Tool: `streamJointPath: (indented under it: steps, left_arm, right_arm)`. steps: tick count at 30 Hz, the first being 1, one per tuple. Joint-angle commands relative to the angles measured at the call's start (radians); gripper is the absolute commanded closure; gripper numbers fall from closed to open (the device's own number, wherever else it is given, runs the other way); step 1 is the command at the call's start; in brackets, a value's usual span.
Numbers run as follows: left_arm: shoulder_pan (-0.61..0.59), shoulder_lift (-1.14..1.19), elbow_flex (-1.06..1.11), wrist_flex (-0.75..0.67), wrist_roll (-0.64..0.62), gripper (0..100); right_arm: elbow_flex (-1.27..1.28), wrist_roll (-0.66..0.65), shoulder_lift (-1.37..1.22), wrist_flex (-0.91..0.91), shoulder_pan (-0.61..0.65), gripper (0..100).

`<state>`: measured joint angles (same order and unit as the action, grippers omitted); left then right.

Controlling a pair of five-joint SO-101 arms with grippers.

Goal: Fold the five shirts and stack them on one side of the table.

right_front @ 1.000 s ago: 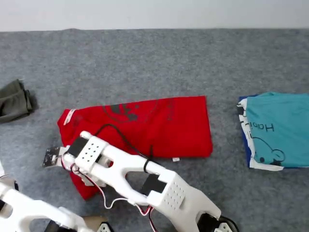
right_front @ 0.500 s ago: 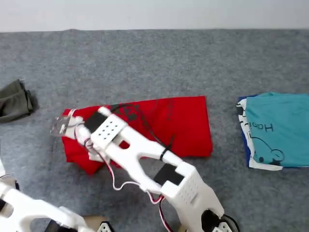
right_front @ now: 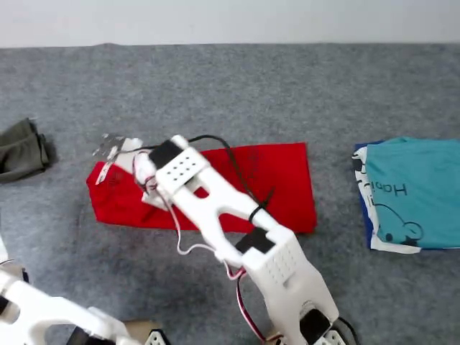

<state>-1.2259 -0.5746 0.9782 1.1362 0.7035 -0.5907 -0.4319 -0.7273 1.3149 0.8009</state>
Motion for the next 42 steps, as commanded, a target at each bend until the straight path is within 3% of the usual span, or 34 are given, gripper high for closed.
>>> streamJointPath:
  steps: [1,11,15,19,26,31,34,42]
  left_arm:
    - [-0.002,-0.025,-0.025,0.006,0.0,99]
    - [0.003,-0.02,-0.025,0.006,0.0,99]
    - [0.003,-0.02,-0.025,0.006,0.0,99]
    - [0.003,-0.02,-0.025,0.006,0.0,99]
    - [0.005,-0.021,-0.012,0.0,0.0,99]
    - [0.005,-0.021,0.015,-0.002,0.0,99]
    - [0.005,-0.023,0.022,-0.002,0.0,99]
    - [0.003,-0.025,0.018,-0.002,0.002,99]
  right_arm:
    - [-0.135,0.058,-0.05,-0.01,-0.074,82.7]
    - [-0.571,0.066,-0.11,0.326,-0.039,83.6]
    - [-0.726,0.064,-0.119,0.487,0.027,96.4]
    - [-0.657,0.064,-0.064,0.484,0.085,98.9]
    - [-0.276,0.066,0.064,0.478,0.226,98.8]
    - [-0.227,0.064,0.027,0.44,0.298,98.8]
    - [-0.232,0.061,-0.044,0.354,0.278,98.8]
    - [-0.39,-0.015,-0.12,0.039,0.081,98.9]
